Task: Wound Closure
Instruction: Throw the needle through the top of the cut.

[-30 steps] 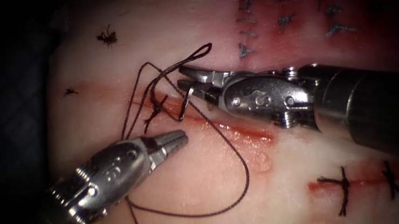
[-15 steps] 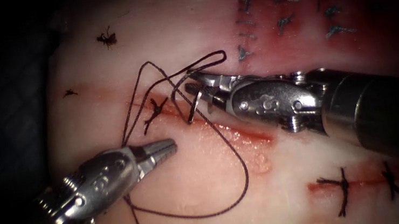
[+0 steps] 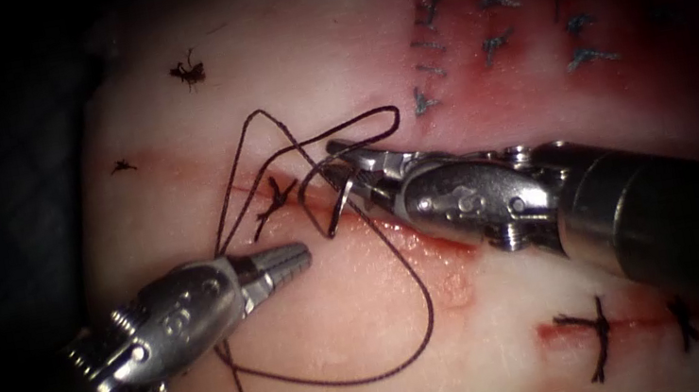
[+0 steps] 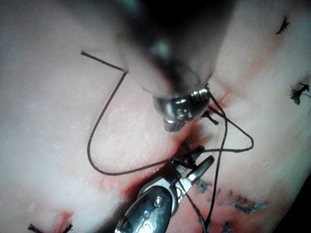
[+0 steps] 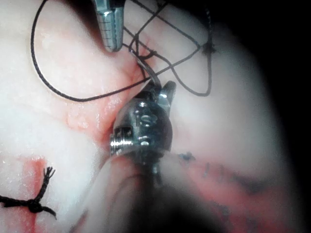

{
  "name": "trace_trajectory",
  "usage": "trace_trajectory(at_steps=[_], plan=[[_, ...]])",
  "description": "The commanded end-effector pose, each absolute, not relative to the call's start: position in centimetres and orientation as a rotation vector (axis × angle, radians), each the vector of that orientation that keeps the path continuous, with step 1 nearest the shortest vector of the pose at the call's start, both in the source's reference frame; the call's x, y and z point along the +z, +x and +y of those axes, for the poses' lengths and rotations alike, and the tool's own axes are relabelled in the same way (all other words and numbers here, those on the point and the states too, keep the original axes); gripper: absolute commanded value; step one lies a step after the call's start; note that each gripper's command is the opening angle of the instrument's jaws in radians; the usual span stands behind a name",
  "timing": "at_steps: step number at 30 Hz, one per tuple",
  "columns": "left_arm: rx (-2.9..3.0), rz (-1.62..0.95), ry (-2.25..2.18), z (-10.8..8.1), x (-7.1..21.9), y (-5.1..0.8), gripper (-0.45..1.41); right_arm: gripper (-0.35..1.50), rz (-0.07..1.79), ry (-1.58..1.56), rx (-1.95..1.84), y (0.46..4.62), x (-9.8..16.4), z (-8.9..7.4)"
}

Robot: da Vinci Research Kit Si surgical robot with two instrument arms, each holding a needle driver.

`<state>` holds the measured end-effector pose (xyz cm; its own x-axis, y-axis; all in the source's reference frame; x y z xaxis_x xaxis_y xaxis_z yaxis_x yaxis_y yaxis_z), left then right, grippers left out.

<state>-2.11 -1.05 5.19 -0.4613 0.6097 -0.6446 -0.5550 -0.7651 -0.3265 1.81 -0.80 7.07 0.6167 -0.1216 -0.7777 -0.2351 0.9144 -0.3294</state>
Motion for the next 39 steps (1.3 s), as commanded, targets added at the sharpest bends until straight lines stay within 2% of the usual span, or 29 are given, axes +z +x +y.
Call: trace_trajectory(at_steps=[1, 28, 39], plan=[[2.222, -0.09, -1.02, -1.0, 5.24, -2.16, -0.35, -0.35, 0.909, -0.428, 0.07, 1.83, 7.16, -0.8], [2.224, -0.086, -1.013, -1.01, 5.23, -2.12, -0.35, -0.35, 0.913, -0.384, 0.041, 2.03, 7.39, -0.92], [2.177, -0.037, -1.038, -0.89, 5.16, -2.39, -0.35, -0.35, 0.933, -0.375, 0.083, 2.0, 7.11, -0.68]])
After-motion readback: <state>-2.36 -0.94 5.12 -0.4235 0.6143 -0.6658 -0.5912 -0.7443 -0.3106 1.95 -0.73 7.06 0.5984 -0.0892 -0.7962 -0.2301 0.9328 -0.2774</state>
